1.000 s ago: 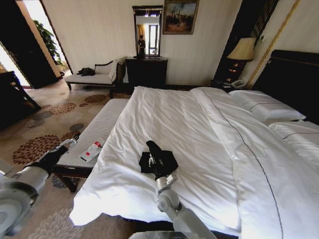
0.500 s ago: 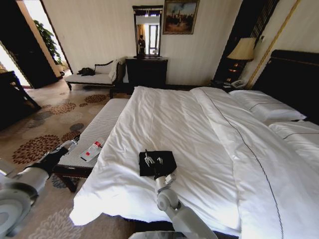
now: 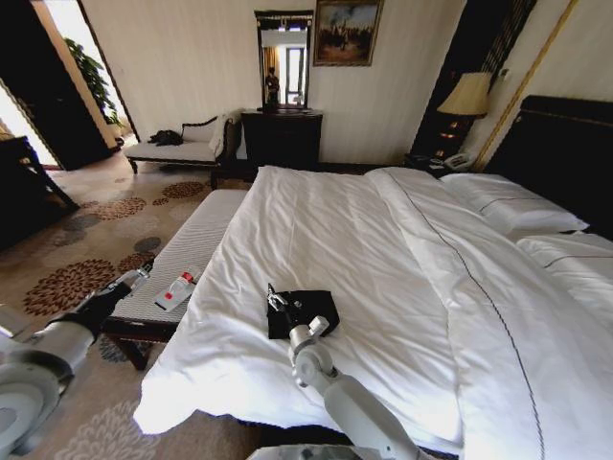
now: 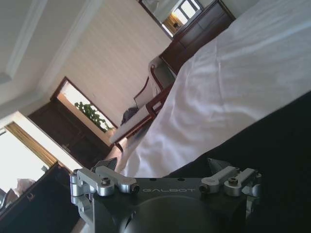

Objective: Fold the clothes on the bed.

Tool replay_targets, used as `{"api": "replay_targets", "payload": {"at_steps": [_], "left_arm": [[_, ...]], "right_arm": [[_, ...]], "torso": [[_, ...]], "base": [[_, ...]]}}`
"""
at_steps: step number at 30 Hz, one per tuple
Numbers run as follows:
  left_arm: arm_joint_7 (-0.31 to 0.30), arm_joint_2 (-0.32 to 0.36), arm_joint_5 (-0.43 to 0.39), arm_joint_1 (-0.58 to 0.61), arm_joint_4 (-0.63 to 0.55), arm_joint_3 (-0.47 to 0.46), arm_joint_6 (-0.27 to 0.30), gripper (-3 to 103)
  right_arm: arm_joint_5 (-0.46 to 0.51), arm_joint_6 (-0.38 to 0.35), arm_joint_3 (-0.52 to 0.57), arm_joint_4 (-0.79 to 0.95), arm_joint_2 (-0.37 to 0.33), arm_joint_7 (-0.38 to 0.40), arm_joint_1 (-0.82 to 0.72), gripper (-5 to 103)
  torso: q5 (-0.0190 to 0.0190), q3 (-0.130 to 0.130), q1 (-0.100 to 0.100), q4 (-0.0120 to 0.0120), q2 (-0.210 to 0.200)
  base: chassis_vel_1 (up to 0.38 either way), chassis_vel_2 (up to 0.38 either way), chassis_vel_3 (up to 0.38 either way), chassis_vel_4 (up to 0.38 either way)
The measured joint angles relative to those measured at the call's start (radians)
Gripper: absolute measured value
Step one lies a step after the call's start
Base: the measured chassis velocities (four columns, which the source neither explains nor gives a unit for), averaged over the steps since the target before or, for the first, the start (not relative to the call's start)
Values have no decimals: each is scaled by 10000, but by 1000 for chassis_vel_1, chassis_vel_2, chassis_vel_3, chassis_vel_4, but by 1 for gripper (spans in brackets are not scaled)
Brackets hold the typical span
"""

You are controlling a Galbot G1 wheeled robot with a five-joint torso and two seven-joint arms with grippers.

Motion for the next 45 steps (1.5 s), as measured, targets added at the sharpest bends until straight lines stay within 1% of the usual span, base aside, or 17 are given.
{"api": "replay_targets", "payload": {"at_steps": [8, 15, 16, 17, 20, 21, 23, 25, 28, 30, 32, 34, 36, 38, 41, 44, 45], "left_arm": [[-3, 49, -78, 85, 155, -161, -4, 100], [-3, 115, -37, -29, 253, 11, -6, 100], [-1, 172, -51, -89, 299, 67, -5, 100], [-1, 172, -51, -89, 299, 67, -5, 100], [55, 225, 21, -258, 379, 495, -199, 100], [55, 225, 21, -258, 379, 495, -199, 100], [182, 166, 61, -512, 351, 1165, -695, 100], [203, 147, 38, -563, 325, 1335, -773, 100], [159, -217, 474, -722, 143, 3147, -1314, 100], [155, -343, 923, -691, 134, 3634, -1399, 100], [281, -807, 2767, -517, 305, 5009, -1749, 100], [551, -1038, 4220, -406, 608, 5705, -2335, 100], [677, -1069, 4700, -379, 717, 5903, -2518, 100], [1017, -915, 5654, -281, 967, 6394, -2882, 100], [1237, -679, 5934, -170, 983, 6564, -3044, 100], [1807, -206, 6369, 233, 801, 6607, -3280, 100], [1807, -206, 6369, 233, 801, 6607, -3280, 100]], "right_arm": [[-169, 12, -463, -621, 557, -25, 621, 100], [-291, 101, -717, 290, 205, -166, 679, 100], [-293, 104, -845, 997, -288, -186, 661, 100], [-293, 104, -845, 997, -288, -186, 661, 100], [-446, -16, -497, 2379, -1943, -197, 608, 100], [-446, -16, -497, 2379, -1943, -197, 608, 100], [-1020, -391, 602, 2940, -3803, 471, 370, 100], [-1194, -488, 940, 3033, -4149, 625, 265, 100], [-2419, -581, 3364, 3539, -5473, 659, -956, 100], [-2655, -581, 3961, 3737, -5589, 610, -1337, 100], [-3264, -649, 6217, 4712, -5588, 731, -3207, 100], [-3642, -665, 7616, 5488, -5335, 847, -4607, 100], [-3788, -656, 8036, 5711, -5232, 854, -5074, 100], [-4543, -427, 9313, 6462, -4667, 788, -6905, 100], [-5019, -364, 9708, 7015, -4177, 756, -7830, 100], [-5800, -465, 9818, 7741, -3128, 769, -8685, 100], [-5800, -465, 9818, 7741, -3128, 769, -8685, 100]], "torso": [[0, 0, 0, 2, 0], [1, 0, 0, 0, 0], [4, 0, 0, 1, 0], [4, 0, 0, 1, 0], [9, -1, -2, 5, 0], [9, -1, -2, 5, 0], [3, 0, -1, 0, 0], [3, 0, -1, -6, 0], [9, 0, 0, -5, -1], [8, 0, 1, -3, 0], [7, -1, 0, 2, 0], [7, -2, -2, -1, 0], [5, -3, -3, 2, 0], [4, -3, -4, -3, 2], [3, -3, -3, -3, 2], [3, -2, -3, 0, 2], [3, -2, -3, 0, 2]], "base": [[0, 0, 0, 0], [0, 0, 0, 0], [0, 0, 0, 0], [0, 0, 0, 0], [0, 0, 0, 0], [0, 0, 0, 0], [0, 0, 0, 0], [0, 0, 0, 0], [0, 0, 0, 0], [0, 0, 0, 0], [0, 0, 0, 0], [0, 0, 0, 0], [0, 0, 0, 0], [0, 0, 0, 0], [0, 0, 0, 0], [0, 0, 0, 0], [0, 0, 0, 0]]}}
